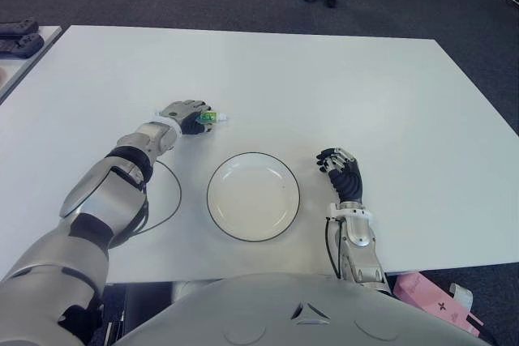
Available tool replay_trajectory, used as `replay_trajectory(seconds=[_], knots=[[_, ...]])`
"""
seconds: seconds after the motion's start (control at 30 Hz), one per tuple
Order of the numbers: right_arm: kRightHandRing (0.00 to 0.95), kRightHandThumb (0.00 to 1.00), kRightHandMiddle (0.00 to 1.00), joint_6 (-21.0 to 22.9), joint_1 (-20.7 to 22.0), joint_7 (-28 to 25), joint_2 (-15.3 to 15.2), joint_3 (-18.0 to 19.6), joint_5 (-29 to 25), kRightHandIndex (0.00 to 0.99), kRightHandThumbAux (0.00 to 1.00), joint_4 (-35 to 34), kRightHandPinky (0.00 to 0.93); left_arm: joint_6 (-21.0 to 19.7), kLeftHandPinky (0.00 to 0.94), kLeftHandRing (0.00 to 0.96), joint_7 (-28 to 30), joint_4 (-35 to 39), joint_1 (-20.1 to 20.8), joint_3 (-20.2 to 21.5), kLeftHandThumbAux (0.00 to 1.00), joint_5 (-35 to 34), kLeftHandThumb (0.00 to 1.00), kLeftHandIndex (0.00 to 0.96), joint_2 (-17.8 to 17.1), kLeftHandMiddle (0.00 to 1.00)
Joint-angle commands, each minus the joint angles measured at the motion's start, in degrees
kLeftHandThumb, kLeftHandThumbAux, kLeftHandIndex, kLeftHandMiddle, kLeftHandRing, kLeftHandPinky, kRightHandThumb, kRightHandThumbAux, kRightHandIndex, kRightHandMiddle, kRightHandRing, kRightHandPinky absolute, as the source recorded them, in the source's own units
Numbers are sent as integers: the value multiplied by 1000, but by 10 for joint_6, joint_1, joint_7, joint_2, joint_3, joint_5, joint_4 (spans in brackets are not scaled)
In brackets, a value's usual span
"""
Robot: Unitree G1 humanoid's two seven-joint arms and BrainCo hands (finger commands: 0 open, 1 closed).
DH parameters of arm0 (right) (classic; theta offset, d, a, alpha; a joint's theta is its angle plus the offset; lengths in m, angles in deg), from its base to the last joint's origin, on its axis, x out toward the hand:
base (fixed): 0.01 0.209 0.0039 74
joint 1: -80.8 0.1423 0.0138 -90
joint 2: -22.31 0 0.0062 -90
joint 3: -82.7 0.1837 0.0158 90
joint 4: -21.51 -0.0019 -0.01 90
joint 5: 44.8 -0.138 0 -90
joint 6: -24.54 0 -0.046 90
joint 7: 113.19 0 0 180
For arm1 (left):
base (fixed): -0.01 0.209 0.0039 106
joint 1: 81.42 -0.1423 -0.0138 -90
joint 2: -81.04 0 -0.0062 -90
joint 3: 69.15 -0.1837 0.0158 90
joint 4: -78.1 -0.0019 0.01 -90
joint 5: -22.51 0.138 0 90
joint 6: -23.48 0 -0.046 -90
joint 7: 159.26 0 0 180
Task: Put the toothpaste on the table into the plate.
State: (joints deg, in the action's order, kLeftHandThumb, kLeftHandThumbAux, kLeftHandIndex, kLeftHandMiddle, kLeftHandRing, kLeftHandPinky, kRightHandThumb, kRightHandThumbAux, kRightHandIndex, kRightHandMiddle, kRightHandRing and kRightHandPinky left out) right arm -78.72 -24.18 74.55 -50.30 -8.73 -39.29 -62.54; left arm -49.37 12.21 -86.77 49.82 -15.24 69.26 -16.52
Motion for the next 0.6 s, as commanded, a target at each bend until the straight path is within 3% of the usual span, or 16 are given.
replay_trajectory(seconds=[0.03,0.6], knots=[[497,708,503,-1,-6,-3,-1,0,2,431,729,3,497,-28,10,0,17,-25,-46,0,253,-8,483,0,23,0],[492,708,502,6,-10,-4,-2,1,1,431,729,-1,483,-53,82,0,5,-27,-67,23,251,-43,462,0,37,0]])
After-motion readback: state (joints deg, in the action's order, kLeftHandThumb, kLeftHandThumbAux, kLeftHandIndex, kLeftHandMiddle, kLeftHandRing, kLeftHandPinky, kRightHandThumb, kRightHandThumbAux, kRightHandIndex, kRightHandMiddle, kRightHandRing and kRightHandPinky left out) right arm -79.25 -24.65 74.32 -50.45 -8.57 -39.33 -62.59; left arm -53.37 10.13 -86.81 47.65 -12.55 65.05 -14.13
